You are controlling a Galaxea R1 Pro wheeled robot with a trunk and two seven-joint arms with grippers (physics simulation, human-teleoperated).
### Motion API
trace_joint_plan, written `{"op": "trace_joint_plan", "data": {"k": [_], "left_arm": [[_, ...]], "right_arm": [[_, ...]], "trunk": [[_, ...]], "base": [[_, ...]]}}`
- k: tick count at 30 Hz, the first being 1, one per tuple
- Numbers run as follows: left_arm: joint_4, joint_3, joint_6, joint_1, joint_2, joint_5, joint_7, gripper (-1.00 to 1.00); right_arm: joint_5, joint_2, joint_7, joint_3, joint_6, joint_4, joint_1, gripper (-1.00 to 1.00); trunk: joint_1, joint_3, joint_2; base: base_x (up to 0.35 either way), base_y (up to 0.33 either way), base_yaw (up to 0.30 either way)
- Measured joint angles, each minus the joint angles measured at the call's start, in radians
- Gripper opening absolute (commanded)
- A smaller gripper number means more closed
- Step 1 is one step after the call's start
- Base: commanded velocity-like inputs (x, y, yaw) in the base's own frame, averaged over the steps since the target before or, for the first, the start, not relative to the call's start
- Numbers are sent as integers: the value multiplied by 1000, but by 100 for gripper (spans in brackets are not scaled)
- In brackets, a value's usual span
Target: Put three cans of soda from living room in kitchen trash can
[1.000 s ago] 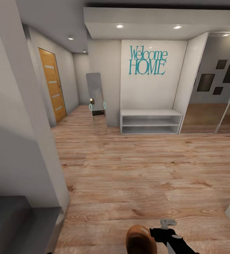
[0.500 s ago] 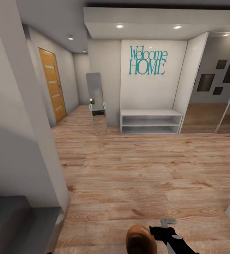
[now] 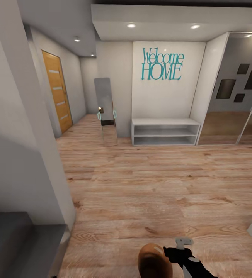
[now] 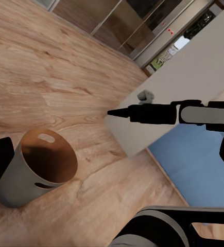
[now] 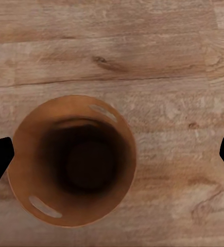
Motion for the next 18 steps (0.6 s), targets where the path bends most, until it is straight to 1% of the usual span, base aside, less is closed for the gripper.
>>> {"op": "trace_joint_plan", "data": {"k": [18], "left_arm": [[1, 0, 0, 0, 0, -1, 0, 100]], "right_arm": [[0, 0, 0, 0, 1, 1, 0, 100]], "trunk": [[69, -83, -126]], "base": [[0, 0, 0]]}}
